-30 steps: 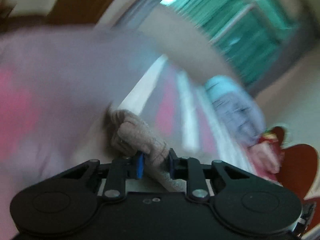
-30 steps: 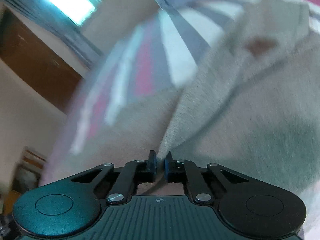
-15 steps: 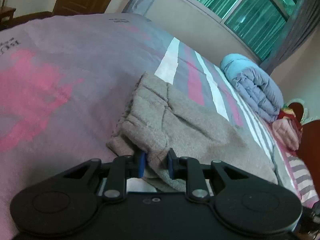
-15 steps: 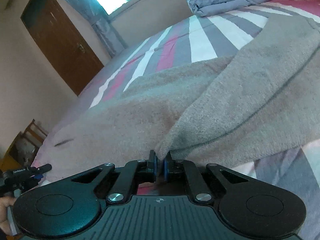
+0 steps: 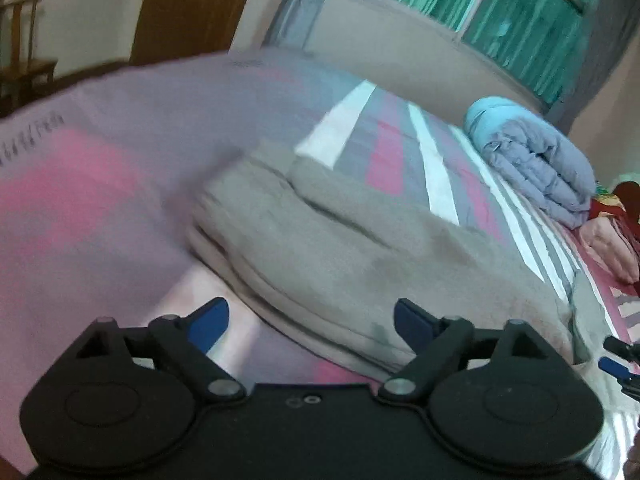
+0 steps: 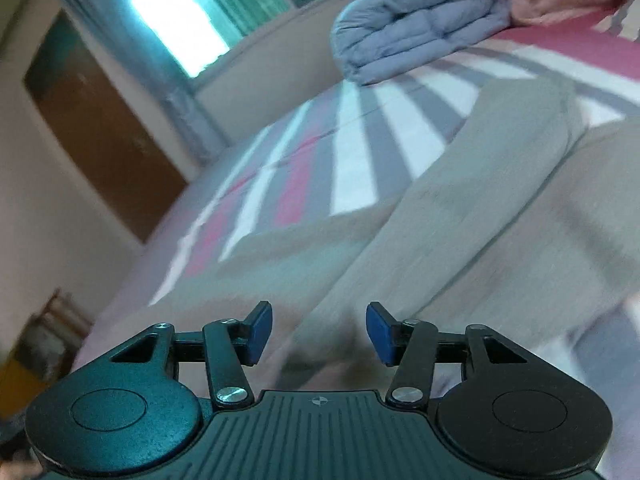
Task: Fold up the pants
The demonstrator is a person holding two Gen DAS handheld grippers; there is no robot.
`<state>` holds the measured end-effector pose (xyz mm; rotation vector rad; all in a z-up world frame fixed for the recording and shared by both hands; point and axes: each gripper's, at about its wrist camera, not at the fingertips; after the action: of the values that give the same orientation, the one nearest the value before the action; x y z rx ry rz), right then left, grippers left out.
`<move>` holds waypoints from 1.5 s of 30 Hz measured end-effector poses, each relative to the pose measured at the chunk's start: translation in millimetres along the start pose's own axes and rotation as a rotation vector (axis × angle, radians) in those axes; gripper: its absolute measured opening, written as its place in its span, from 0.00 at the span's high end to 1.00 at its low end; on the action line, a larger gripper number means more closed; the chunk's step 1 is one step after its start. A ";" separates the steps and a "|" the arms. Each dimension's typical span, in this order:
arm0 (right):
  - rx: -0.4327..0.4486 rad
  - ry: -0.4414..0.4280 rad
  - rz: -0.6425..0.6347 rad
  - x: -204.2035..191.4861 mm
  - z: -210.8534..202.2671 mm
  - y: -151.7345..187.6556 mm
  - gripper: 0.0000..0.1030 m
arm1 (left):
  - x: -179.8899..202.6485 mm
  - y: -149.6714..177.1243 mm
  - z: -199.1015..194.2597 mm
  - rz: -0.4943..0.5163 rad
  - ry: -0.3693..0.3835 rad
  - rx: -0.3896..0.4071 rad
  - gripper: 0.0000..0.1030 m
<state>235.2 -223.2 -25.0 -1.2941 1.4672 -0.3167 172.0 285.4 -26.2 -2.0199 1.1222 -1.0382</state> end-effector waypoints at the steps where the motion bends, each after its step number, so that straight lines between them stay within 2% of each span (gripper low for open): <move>1: -0.002 0.028 -0.001 -1.6 8.7 -6.8 0.49 | 8.3 1.2 5.9 0.002 -0.015 -0.020 0.23; 3: -0.018 0.089 -0.030 -6.8 28.2 -17.2 0.49 | 22.2 3.6 19.7 0.019 -0.065 -0.070 0.22; 5: -0.047 0.146 -0.068 -17.1 53.8 -25.8 0.49 | 32.1 9.0 37.7 0.035 -0.099 -0.147 0.15; 7: -0.107 0.239 -0.140 -29.1 83.2 -39.7 0.49 | 34.8 16.7 48.8 0.053 -0.113 -0.156 0.07; 9: -0.174 0.334 -0.243 -35.7 112.3 -39.5 0.49 | 35.1 21.5 53.3 0.070 -0.114 -0.152 0.06; 11: -0.210 0.381 -0.318 -32.0 125.4 -31.9 0.50 | 34.4 21.3 54.1 0.075 -0.106 -0.157 0.06; 12: -0.214 0.376 -0.324 -25.4 126.0 -31.1 0.54 | 33.6 20.6 54.2 0.073 -0.098 -0.160 0.06; 13: -0.211 0.371 -0.327 -20.9 124.0 -32.1 0.81 | 31.9 20.8 54.8 0.074 -0.091 -0.160 0.06; 14: -0.207 0.348 -0.309 -15.6 116.5 -32.5 0.96 | 30.9 21.1 55.3 0.076 -0.084 -0.158 0.06; 18: -0.119 0.299 -0.232 8.7 58.7 -31.9 0.96 | 28.5 26.0 51.5 0.079 -0.076 -0.140 0.06; 21: -0.128 0.293 -0.141 36.9 11.6 -12.4 0.95 | 27.6 28.4 47.9 0.085 -0.080 -0.131 0.06; 23: -0.107 0.241 -0.035 61.3 -8.0 1.3 0.84 | 27.4 29.3 46.2 0.086 -0.080 -0.129 0.06; 24: -0.091 0.223 -0.033 64.6 -13.8 1.9 0.79 | 27.3 29.3 45.9 0.087 -0.079 -0.129 0.06; 25: -0.068 0.219 -0.037 64.1 -20.3 -0.8 0.63 | 26.6 29.1 45.1 0.086 -0.077 -0.129 0.06; 26: -0.028 0.221 -0.044 63.9 -26.2 -6.5 0.51 | 26.1 29.2 44.8 0.086 -0.074 -0.129 0.06; 28: 0.044 0.225 -0.063 65.0 -32.8 -22.1 0.50 | 26.2 29.4 44.2 0.085 -0.073 -0.128 0.06; 33: 0.112 0.234 -0.026 79.0 -20.7 -61.1 0.50 | 26.6 31.7 43.3 0.088 -0.076 -0.117 0.06; 38: 0.090 0.187 -0.092 65.5 20.5 -88.4 0.51 | 28.2 33.9 42.6 0.090 -0.084 -0.106 0.06; 41: 0.031 0.165 -0.154 46.1 47.8 -87.0 0.50 | 28.7 33.3 42.7 0.088 -0.086 -0.109 0.06; 44: -0.053 0.243 -0.276 36.0 85.4 -76.6 0.51 | 28.0 32.4 42.9 0.087 -0.085 -0.110 0.06; 45: -0.070 0.264 -0.302 35.7 92.7 -73.1 0.56 | 27.9 32.2 42.9 0.087 -0.085 -0.111 0.06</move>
<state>357.5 -239.3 -21.9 -1.5803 1.5094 -0.6603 204.6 251.3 -64.1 -2.0611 1.2350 -0.8556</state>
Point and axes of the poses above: each gripper's, at about its wrist camera, not at the fingertips, and z roughly the way its jaws point, x to its right, y to its underside, and after that the axes turned 11 degrees about x, right-handed
